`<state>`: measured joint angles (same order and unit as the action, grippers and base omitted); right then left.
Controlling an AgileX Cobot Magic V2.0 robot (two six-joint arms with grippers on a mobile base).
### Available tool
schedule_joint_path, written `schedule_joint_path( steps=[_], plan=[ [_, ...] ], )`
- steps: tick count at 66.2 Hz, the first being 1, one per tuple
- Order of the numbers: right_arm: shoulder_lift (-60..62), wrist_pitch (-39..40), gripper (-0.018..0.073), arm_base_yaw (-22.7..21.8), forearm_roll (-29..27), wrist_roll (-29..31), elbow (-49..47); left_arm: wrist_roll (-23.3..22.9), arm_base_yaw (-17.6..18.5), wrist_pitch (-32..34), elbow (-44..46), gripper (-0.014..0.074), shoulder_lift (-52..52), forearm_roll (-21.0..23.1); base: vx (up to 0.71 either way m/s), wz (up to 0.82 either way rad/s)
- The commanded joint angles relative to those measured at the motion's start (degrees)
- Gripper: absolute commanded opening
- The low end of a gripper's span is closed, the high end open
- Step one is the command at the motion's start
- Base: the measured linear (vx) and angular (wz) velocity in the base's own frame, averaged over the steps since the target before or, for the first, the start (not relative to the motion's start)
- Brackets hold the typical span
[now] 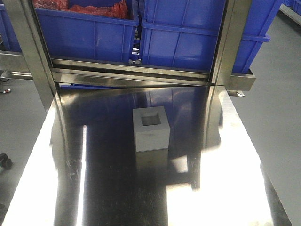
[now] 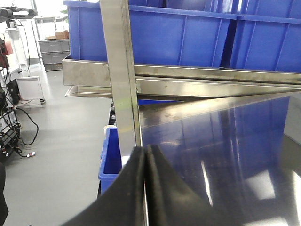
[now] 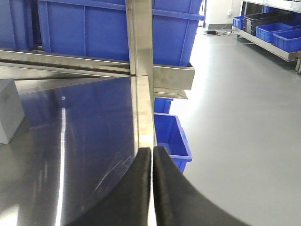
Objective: Sort gray base to blue bin
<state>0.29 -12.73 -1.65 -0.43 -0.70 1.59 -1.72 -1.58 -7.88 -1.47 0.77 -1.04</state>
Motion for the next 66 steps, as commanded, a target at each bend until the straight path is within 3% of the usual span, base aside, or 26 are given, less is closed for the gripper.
schedule_joint_path(
  steps=[1, 66],
  plan=[
    [-1.0, 4.1, -0.0005, -0.1, 0.4, 0.7, 0.1, -0.5, 0.2, 4.3, 1.2, 0.0002, 0.7, 0.1, 0.0, 0.0],
    [-1.0, 4.1, -0.0005, -0.1, 0.4, 0.7, 0.1, -0.5, 0.2, 6.1, 1.6, 0.0002, 0.7, 0.1, 0.0, 0.0]
  ],
)
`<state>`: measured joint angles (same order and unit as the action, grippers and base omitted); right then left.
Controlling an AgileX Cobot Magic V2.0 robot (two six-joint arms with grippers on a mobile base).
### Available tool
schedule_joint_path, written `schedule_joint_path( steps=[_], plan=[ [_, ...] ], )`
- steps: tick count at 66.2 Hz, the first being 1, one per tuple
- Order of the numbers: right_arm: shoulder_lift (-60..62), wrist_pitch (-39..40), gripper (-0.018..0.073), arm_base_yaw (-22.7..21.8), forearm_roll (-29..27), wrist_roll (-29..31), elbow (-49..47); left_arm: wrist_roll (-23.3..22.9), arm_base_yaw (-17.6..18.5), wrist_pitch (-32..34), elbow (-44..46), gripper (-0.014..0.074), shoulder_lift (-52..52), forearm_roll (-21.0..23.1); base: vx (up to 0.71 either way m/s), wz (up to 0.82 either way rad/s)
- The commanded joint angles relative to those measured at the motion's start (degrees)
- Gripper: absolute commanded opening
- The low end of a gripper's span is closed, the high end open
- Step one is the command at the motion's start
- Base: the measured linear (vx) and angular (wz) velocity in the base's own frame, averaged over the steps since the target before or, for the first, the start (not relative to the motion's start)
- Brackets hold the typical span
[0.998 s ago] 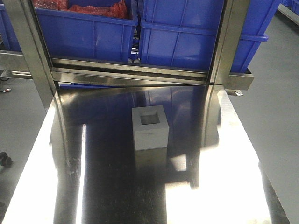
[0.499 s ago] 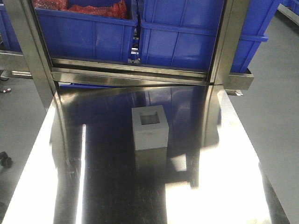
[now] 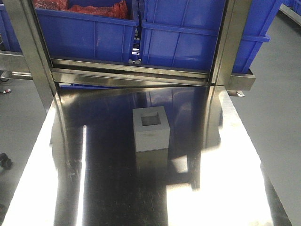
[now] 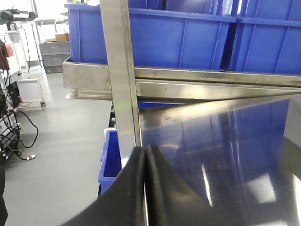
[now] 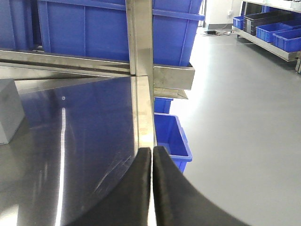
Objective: Sort gray base to blue bin
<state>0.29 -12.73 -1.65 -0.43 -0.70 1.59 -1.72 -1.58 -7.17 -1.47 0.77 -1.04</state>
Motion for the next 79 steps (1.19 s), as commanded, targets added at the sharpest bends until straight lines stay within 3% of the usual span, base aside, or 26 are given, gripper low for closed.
schedule_joint_path(
  steps=[1, 8, 16, 37, 54, 62, 72, 79],
  plan=[
    [-1.0, 4.1, -0.0005, -0.1, 0.4, 0.7, 0.1, -0.5, 0.2, 5.9, 1.6, 0.0002, 0.7, 0.1, 0.0, 0.0],
    [-1.0, 4.1, -0.0005, -0.1, 0.4, 0.7, 0.1, -0.5, 0.2, 7.5, 3.5, 0.0002, 0.5, 0.1, 0.0, 0.0],
    [-1.0, 4.1, -0.0005, -0.1, 0.4, 0.7, 0.1, -0.5, 0.2, 3.6, 10.3, 0.0002, -3.0, 0.1, 0.0, 0.0],
    [-1.0, 4.1, -0.0005, -0.1, 0.4, 0.7, 0.1, -0.5, 0.2, -18.0, 34.7, 0.0002, -28.2, 0.1, 0.0, 0.0],
    [-1.0, 4.1, -0.0005, -0.1, 0.4, 0.7, 0.1, -0.5, 0.2, -18.1, 38.9, 0.0034, -34.7, 0.1, 0.0, 0.0],
    [-1.0, 4.1, -0.0005, -0.1, 0.4, 0.7, 0.1, -0.5, 0.2, -18.1, 38.9, 0.0186, -34.7, 0.1, 0.0, 0.0],
    [-1.0, 4.1, -0.0005, -0.1, 0.4, 0.7, 0.1, -0.5, 0.2, -18.2, 38.9, 0.054, -34.7, 0.1, 0.0, 0.0],
    [-1.0, 4.1, -0.0005, -0.1, 0.4, 0.7, 0.1, -0.5, 0.2, -19.0, 38.9, 0.0727, -34.7, 0.1, 0.0, 0.0]
  ],
)
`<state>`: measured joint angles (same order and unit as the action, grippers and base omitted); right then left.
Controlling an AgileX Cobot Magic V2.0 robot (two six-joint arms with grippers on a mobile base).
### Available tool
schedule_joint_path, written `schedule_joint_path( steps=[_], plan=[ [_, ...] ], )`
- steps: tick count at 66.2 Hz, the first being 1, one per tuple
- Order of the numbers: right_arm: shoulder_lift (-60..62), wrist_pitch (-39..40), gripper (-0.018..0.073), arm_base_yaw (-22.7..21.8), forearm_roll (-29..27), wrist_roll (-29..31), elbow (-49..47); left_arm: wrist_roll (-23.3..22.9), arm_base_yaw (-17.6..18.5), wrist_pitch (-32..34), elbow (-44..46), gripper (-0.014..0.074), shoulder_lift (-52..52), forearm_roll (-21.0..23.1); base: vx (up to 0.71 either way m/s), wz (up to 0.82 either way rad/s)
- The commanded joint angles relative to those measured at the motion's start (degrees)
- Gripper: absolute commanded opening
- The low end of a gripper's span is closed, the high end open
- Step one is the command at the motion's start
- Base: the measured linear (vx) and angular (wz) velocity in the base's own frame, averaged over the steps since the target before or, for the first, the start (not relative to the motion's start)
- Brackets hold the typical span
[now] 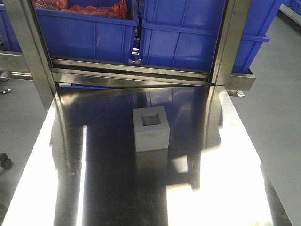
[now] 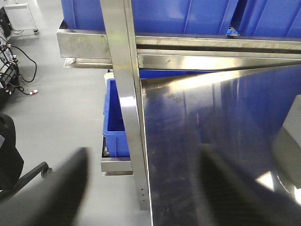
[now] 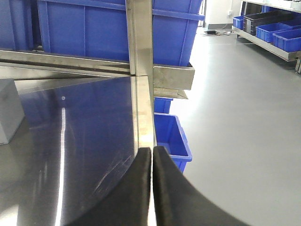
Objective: Sort gray base to blue bin
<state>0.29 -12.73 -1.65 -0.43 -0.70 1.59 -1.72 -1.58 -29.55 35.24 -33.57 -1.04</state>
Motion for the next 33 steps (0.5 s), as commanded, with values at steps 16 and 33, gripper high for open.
schedule_joint_path(
  steps=[16, 33],
  plan=[
    [-1.0, 4.1, -0.0005, -0.1, 0.4, 0.7, 0.1, -0.5, 0.2, 4.4, 2.1, 0.0696, -0.4, 2.1, 0.0, 0.0],
    [-1.0, 4.1, -0.0005, -0.1, 0.4, 0.7, 0.1, 14.9, 0.6, 6.7, 5.9, 0.0628, -8.7, 11.6, 0.0, 0.0]
  ],
)
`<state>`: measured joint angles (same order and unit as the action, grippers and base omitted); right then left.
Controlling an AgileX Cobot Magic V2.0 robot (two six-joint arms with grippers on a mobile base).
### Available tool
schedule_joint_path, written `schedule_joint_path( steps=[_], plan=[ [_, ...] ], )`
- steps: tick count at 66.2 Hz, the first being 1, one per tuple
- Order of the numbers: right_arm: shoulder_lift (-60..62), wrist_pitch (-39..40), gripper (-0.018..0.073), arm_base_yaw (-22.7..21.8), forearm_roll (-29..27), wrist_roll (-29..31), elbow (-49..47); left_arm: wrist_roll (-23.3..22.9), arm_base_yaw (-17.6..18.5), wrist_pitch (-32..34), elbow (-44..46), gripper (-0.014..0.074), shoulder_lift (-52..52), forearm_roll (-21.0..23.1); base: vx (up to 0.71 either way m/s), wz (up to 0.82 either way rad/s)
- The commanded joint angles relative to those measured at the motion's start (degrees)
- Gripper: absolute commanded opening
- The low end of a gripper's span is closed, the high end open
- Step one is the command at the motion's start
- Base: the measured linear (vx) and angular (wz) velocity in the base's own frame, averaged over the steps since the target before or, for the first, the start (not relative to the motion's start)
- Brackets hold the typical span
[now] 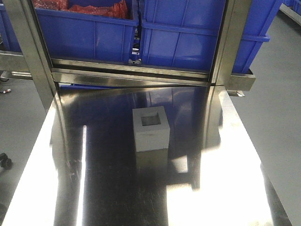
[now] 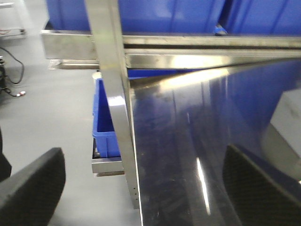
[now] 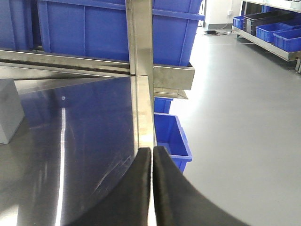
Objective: Sort gray base to blue bin
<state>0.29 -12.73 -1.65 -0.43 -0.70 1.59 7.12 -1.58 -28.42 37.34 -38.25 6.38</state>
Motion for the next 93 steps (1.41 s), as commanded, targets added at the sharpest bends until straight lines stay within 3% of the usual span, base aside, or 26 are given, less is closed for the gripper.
schedule_joint_path(
  steps=[1, 6, 16, 30, 35, 45, 49, 72, 93],
  plan=[
    [-1.0, 4.1, -0.0005, -0.1, 0.4, 0.7, 0.1, 6.9, 0.7, 5.8, 4.3, 0.0627, -4.9, 4.7, 0.0, 0.0],
    [-1.0, 4.1, -0.0005, -0.1, 0.4, 0.7, 0.1, 9.5, 1.9, 6.4, 7.5, 0.0627, -9.2, 6.9, 0.0, 0.0],
    [-1.0, 4.1, -0.0005, -0.1, 0.4, 0.7, 0.1, 9.8, 6.9, 8.0, 13.4, 0.0627, -19.5, 8.2, 0.0, 0.0],
    [-1.0, 4.1, -0.0005, -0.1, 0.4, 0.7, 0.1, 9.4, 17.9, 13.8, 19.3, 0.0627, -34.0, 8.2, 0.0, 0.0],
    [-1.0, 4.1, -0.0005, -0.1, 0.4, 0.7, 0.1, 7.0, 21.2, 15.0, 22.4, 0.0626, -39.0, 8.2, 0.0, 0.0],
    [-1.0, 4.1, -0.0005, -0.1, 0.4, 0.7, 0.1, -3.5, 25.3, 14.9, 29.4, 0.0624, -48.3, 8.2, 0.0, 0.0],
    [-1.0, 4.1, -0.0005, -0.1, 0.4, 0.7, 0.1, -6.8, 26.3, 13.5, 32.8, 0.0623, -51.9, 8.2, 0.0, 0.0],
    [-1.0, 4.1, -0.0005, -0.1, 0.4, 0.7, 0.1, -15.2, 28.6, 0.5, 49.9, 0.0603, -68.0, 8.2, 0.0, 0.0],
    [-1.0, 4.1, -0.0005, -0.1, 0.4, 0.7, 0.1, -15.6, 28.8, -3.6, 54.3, 0.0586, -75.1, 9.3, 0.0, 0.0]
  ],
)
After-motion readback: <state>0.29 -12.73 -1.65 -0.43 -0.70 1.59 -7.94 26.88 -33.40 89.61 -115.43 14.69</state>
